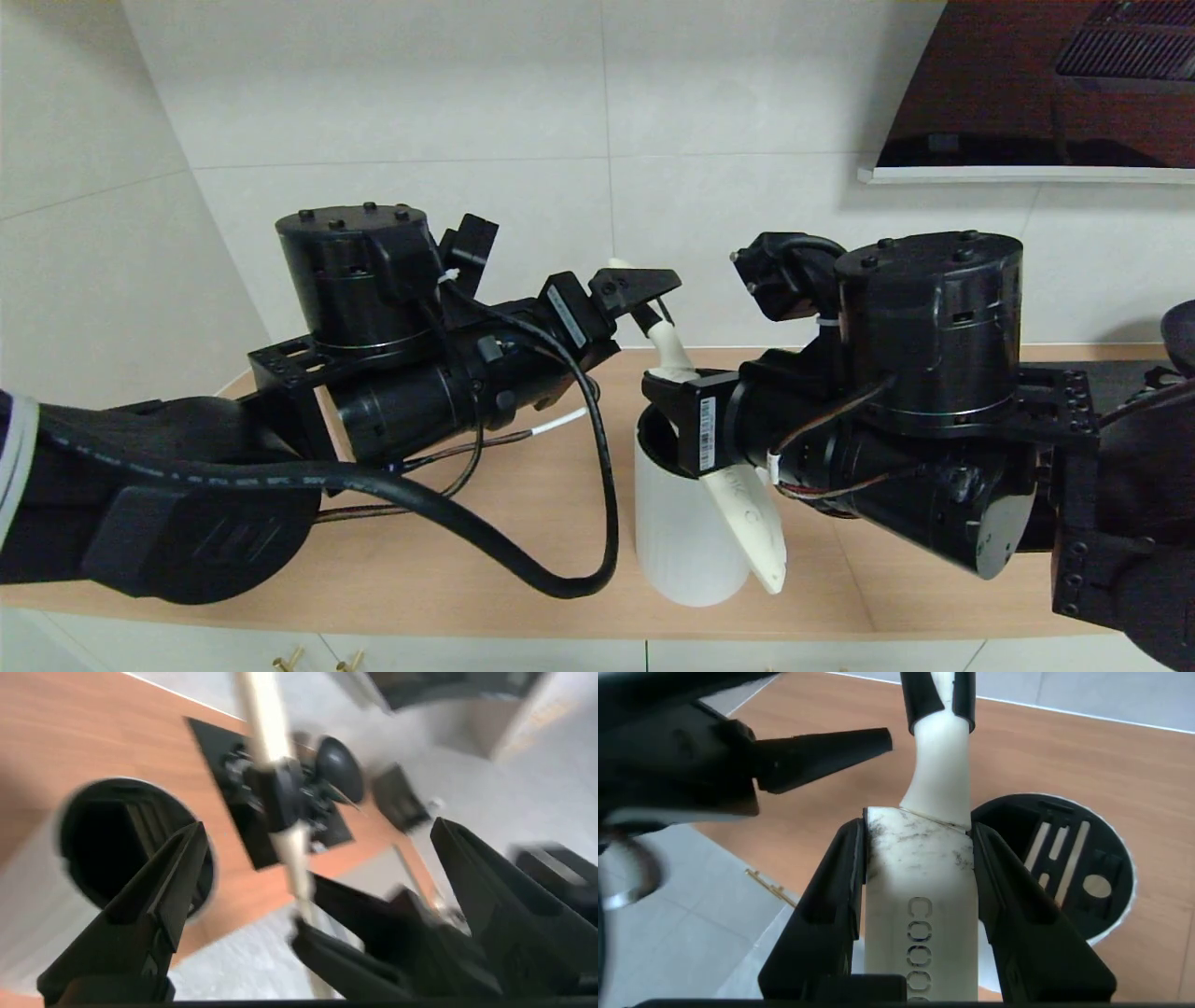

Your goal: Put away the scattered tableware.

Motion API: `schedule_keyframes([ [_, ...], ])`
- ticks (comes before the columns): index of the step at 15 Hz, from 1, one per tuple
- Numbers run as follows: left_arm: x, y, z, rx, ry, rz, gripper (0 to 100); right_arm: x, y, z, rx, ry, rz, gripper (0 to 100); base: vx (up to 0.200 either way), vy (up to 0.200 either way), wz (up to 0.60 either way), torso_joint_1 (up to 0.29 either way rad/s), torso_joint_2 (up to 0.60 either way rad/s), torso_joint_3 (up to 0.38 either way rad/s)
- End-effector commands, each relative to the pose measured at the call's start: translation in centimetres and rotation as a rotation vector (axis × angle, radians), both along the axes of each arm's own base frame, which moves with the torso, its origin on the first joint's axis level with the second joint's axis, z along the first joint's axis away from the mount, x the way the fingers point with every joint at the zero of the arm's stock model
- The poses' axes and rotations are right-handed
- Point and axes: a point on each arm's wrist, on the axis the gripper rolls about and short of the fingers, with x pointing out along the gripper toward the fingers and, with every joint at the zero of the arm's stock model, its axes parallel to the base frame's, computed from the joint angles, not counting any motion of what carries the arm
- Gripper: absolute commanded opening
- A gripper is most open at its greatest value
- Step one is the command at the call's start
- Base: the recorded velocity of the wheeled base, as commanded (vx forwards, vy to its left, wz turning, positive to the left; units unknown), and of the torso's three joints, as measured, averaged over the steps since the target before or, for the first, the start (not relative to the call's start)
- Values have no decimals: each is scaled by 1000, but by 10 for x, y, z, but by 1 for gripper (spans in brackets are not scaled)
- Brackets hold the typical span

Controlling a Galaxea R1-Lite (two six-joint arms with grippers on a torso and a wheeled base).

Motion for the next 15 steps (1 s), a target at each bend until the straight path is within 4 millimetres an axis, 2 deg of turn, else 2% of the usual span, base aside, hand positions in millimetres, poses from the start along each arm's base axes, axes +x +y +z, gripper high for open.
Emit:
schedule_keyframes([
  [1, 3, -2, -2, 5, 4, -1, 100, -1, 1, -2, -5, 3, 4, 0, 0, 0, 0, 0, 0, 0],
  [12, 8, -6, -11, 17, 24, 1, 100, -8, 6, -6, -17, 11, 29, 0, 0, 0, 0, 0, 0, 0],
  [13, 8, -6, -12, 19, 26, 1, 0, -8, 6, -6, -17, 11, 29, 0, 0, 0, 0, 0, 0, 0],
  [15, 9, -7, -13, 23, 29, 1, 0, -8, 6, -6, -17, 11, 30, 0, 0, 0, 0, 0, 0, 0],
])
